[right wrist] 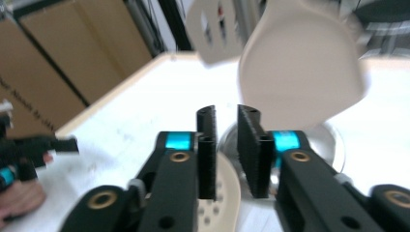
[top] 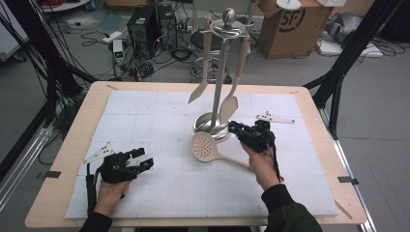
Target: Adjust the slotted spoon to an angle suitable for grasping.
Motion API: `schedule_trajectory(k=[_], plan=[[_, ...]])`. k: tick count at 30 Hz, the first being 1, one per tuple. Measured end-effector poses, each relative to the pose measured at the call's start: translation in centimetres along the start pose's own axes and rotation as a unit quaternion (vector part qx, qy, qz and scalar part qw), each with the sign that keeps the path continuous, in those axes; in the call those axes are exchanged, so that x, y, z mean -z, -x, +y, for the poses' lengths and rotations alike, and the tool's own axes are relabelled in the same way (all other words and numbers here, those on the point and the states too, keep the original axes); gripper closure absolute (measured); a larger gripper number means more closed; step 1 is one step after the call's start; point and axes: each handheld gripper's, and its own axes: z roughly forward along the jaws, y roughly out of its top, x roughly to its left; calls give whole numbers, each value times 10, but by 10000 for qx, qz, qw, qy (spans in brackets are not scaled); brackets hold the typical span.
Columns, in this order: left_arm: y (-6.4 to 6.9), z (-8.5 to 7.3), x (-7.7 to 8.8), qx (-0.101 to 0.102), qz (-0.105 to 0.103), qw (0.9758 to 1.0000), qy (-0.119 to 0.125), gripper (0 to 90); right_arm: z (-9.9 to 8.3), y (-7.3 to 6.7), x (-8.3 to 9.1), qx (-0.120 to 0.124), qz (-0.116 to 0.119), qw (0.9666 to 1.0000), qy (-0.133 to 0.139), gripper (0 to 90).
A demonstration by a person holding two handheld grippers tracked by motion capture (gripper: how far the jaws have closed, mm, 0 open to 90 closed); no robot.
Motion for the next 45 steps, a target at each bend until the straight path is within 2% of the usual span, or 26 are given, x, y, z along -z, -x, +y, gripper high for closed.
schedule_trajectory(k=[3,6,9,13,22,24,30,33,34,36,39,43,45], plan=[[0,0,0,0,-6,10000,-2,251,-10,6,-9,-141,-36,9995,-263,891],[0,0,0,-6,1,10000,-2,251,-17,12,-16,-383,-9,9984,-412,892],[0,0,1,-6,-3,10000,4,250,-23,15,-25,-526,-40,9967,-619,893],[0,0,1,14,-4,10000,19,250,-30,19,-31,-587,-113,9956,-715,894],[0,0,1,-2,-3,10000,15,251,-42,23,-42,-763,-49,9920,-1001,895],[0,0,1,-1,8,10000,22,251,-45,25,-45,-910,-34,9898,-1093,895],[0,0,1,3,-2,10000,28,250,-56,31,-54,-1209,-195,9826,-1399,896],[0,0,1,4,-4,10000,30,250,-61,30,-59,-1379,-50,9781,-1556,897],[0,0,1,2,-3,10000,31,250,-61,27,-61,-1356,-64,9772,-1633,897],[0,0,1,3,-6,10000,32,250,-62,25,-62,-1289,-199,9769,-1693,897],[0,0,1,-1,-7,10000,32,250,-64,27,-64,-1411,-308,9736,-1766,897],[0,0,1,6,-10,10000,39,250,-64,22,-66,-1402,-240,9730,-1817,898],[0,0,1,10,-5,10000,41,250,-65,19,-68,-1403,-113,9723,-1866,898]])
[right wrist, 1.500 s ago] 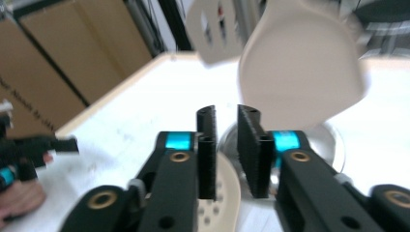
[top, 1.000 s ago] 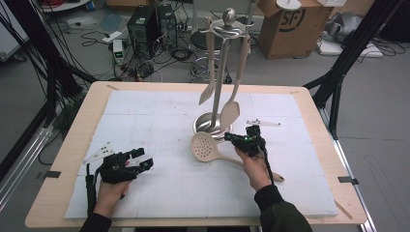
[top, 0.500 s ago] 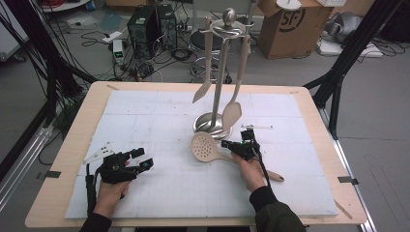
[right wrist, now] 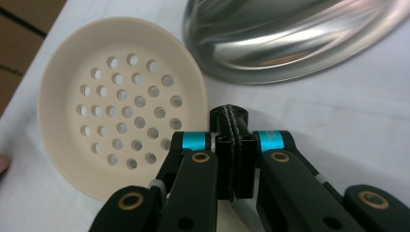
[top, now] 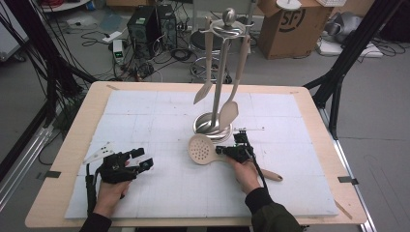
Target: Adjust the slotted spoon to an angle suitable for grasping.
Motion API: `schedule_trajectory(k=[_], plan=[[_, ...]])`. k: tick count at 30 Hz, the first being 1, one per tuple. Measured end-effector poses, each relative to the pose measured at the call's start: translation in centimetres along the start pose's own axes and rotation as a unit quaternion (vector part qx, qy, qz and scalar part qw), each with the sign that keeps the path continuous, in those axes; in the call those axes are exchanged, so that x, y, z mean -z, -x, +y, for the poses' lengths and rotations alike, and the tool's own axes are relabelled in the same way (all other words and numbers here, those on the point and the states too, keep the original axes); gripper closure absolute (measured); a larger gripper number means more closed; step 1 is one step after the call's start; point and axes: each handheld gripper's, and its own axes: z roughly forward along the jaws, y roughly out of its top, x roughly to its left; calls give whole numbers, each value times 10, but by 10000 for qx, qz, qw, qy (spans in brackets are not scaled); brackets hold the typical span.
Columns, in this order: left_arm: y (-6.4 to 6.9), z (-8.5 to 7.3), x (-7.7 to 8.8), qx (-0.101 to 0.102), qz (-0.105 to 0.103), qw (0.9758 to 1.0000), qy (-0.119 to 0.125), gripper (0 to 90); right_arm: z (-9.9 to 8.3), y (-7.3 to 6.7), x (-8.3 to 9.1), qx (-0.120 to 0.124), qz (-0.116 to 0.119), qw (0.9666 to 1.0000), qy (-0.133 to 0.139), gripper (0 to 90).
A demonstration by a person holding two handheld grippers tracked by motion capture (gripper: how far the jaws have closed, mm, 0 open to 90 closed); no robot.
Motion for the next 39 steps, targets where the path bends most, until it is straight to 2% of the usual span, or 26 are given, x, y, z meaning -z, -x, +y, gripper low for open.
schedule_trajectory(k=[8,11,17,25,32,35,39], plan=[[-2,0,4,63,20,9999,122,250,-2,-30,-21,313,227,9989,-251,898],[-3,1,5,99,21,9998,168,250,-6,-40,-29,326,380,9981,-373,898],[-4,1,5,83,4,9998,161,250,-12,-61,-41,502,565,9958,-524,898],[-14,2,18,346,114,9984,437,250,-21,-85,-54,755,859,9904,-782,898],[-12,2,15,235,136,9991,313,251,-26,-96,-58,891,992,9872,-873,897],[-10,2,14,194,162,9993,274,251,-26,-96,-56,925,1008,9875,-784,897],[-10,2,13,157,163,9995,239,251,-24,-91,-44,903,1009,9889,-615,897]])
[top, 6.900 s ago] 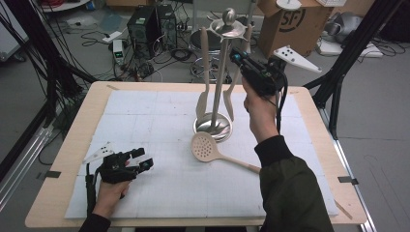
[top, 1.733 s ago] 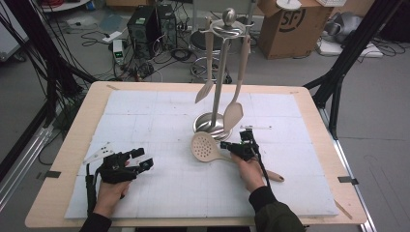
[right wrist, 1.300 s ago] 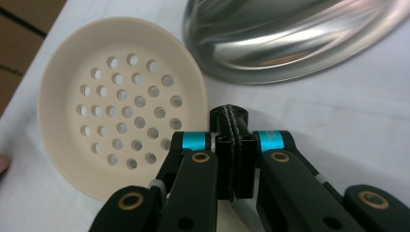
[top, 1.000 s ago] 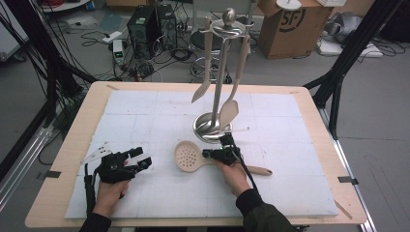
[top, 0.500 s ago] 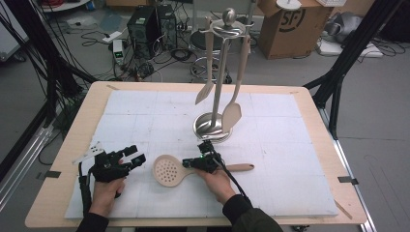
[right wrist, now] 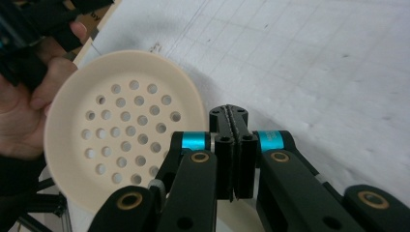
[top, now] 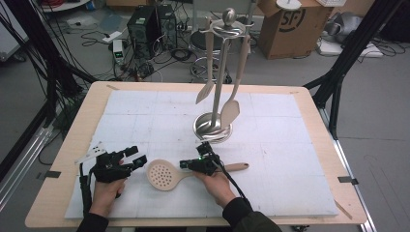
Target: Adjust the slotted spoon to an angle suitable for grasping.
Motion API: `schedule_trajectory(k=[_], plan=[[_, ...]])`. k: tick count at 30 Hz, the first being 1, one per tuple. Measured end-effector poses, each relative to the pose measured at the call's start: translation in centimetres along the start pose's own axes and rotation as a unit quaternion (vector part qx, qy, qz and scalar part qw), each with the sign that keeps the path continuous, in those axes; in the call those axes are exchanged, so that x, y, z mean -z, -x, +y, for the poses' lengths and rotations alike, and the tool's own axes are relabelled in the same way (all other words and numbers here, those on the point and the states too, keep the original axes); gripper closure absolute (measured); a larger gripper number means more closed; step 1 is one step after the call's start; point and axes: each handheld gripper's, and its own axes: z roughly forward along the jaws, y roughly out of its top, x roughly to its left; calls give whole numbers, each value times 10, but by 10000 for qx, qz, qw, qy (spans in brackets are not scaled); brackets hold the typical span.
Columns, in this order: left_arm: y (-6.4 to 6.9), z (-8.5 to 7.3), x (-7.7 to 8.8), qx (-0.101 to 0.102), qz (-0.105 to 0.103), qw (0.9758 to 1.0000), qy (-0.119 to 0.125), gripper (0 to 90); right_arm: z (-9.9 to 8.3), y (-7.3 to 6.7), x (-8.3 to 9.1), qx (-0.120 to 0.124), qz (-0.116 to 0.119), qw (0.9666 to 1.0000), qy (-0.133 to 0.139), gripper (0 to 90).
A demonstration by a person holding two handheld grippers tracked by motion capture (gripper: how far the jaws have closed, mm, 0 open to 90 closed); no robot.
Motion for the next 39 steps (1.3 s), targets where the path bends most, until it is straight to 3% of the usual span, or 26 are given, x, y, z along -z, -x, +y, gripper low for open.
schedule_trajectory(k=[7,12,17,21,25,28,39], plan=[[1,0,-2,-30,-2,10000,-50,251,-21,2,37,38,-89,9998,167,896],[0,0,-2,-12,-14,10000,-40,251,-44,9,70,65,-446,9986,269,896],[-1,0,-1,37,-6,10000,-8,251,-66,25,102,-197,-653,9968,418,896],[0,0,-2,17,-2,10000,-37,251,-80,35,119,-341,-804,9955,370,896],[0,0,-2,13,1,10000,-36,251,-88,44,124,-420,-1009,9933,385,896],[1,0,-3,2,8,10000,-50,251,-89,50,122,-553,-911,9931,487,896],[1,-1,-3,2,-1,10000,-59,251,-74,56,112,-624,-997,9915,548,898]])
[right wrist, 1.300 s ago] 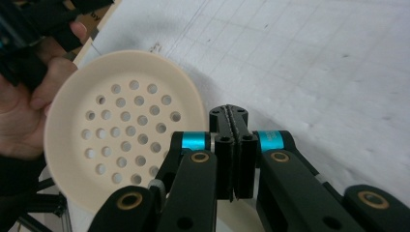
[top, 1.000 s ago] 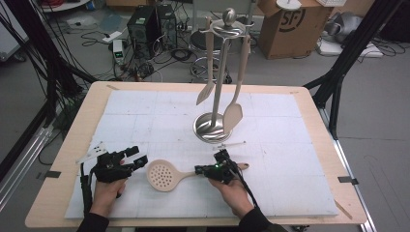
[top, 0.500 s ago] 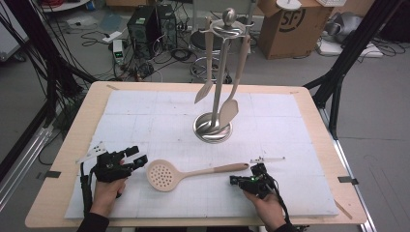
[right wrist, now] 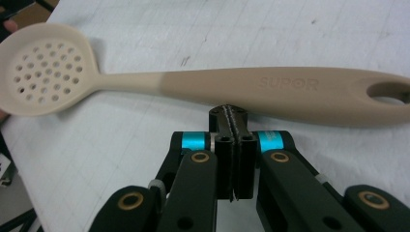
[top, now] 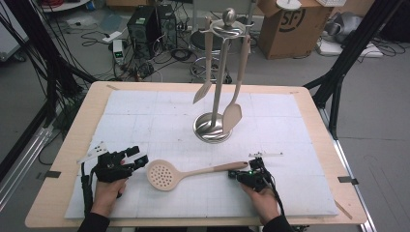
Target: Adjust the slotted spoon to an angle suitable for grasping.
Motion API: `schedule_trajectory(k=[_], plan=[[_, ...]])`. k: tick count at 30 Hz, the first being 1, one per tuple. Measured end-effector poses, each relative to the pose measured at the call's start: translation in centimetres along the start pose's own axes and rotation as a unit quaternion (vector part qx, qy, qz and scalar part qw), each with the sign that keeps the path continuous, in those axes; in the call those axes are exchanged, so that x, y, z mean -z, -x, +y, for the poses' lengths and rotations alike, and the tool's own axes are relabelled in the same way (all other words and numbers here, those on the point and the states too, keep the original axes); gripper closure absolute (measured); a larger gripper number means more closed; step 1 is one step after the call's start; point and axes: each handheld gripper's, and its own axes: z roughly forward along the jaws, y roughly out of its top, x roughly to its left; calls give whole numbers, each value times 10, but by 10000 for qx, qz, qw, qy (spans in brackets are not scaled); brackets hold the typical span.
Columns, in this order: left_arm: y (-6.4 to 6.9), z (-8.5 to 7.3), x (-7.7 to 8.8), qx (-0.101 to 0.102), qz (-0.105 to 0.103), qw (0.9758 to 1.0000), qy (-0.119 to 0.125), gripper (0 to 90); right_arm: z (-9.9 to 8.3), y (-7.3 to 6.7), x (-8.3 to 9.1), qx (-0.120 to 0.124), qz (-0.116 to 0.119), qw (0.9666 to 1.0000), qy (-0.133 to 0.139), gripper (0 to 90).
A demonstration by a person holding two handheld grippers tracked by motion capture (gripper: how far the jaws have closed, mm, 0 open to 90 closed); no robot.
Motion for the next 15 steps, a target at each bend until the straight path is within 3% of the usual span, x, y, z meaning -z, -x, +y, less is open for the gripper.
schedule_trajectory(k=[15], plan=[[0,0,0,9,-19,10000,-11,251,22,1,-20,10,-71,10000,32,898]])
